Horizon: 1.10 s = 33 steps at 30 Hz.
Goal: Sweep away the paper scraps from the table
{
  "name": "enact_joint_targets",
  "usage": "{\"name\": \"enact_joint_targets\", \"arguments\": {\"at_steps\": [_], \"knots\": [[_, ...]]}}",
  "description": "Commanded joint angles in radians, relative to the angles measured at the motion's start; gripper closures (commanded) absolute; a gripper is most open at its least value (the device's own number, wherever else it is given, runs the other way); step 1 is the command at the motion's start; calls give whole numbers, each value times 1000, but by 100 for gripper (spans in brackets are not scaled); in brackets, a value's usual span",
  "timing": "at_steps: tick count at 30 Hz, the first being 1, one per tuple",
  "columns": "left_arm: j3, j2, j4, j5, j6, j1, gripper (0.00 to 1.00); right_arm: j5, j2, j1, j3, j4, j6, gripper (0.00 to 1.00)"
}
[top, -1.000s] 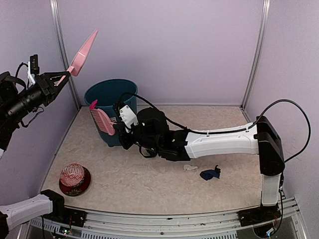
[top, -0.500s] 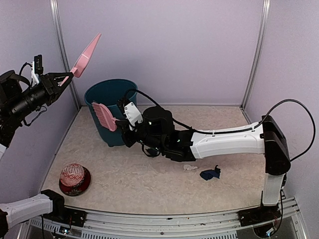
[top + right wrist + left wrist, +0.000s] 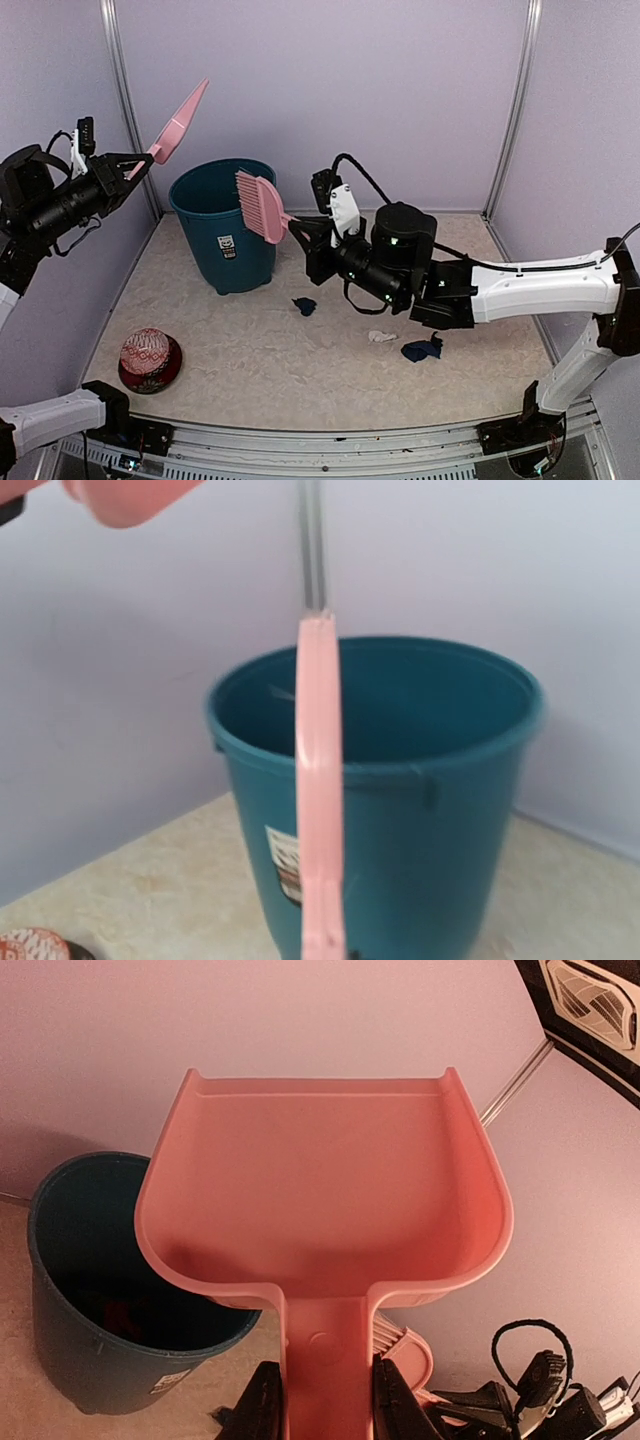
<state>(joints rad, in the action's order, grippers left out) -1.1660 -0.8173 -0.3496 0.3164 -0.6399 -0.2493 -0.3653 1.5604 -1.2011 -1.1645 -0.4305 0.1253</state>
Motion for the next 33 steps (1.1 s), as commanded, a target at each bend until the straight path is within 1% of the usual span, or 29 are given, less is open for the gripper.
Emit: {"name": "enact_joint_targets", "arguments": {"at_steps": [1, 5, 8, 10, 12, 13, 17, 20, 25, 29, 33], "knots": [[14, -3, 11, -35, 46, 5, 100, -63, -77, 21, 94, 63, 112, 100], [11, -3, -12, -65, 75, 4, 100, -70, -90, 52, 166, 101, 267, 100], [11, -7, -31, -76, 93, 5, 100, -25, -51, 82, 165, 164, 392, 100], [12, -12, -43, -77, 105, 5, 100, 65, -15, 106, 153, 177, 455, 100], [11, -18, -55, -78, 114, 5, 100, 142, 17, 126, 161, 138, 491, 100], [12, -19, -61, -80, 118, 0, 100, 174, 34, 133, 160, 116, 498, 100], [18, -16, -87, -112, 143, -35, 100, 263, 122, 167, 98, 147, 585, 100], [20, -16, -114, -173, 158, -94, 100, 345, 195, 201, 58, 159, 675, 100], [16, -15, -139, -306, 186, -240, 100, 396, 291, 243, 14, 205, 798, 100], [6, -28, -151, -410, 205, -365, 100, 402, 339, 275, 1, 275, 865, 100], [4, -52, -145, -472, 217, -480, 100, 378, 330, 302, 25, 348, 899, 100]]}}
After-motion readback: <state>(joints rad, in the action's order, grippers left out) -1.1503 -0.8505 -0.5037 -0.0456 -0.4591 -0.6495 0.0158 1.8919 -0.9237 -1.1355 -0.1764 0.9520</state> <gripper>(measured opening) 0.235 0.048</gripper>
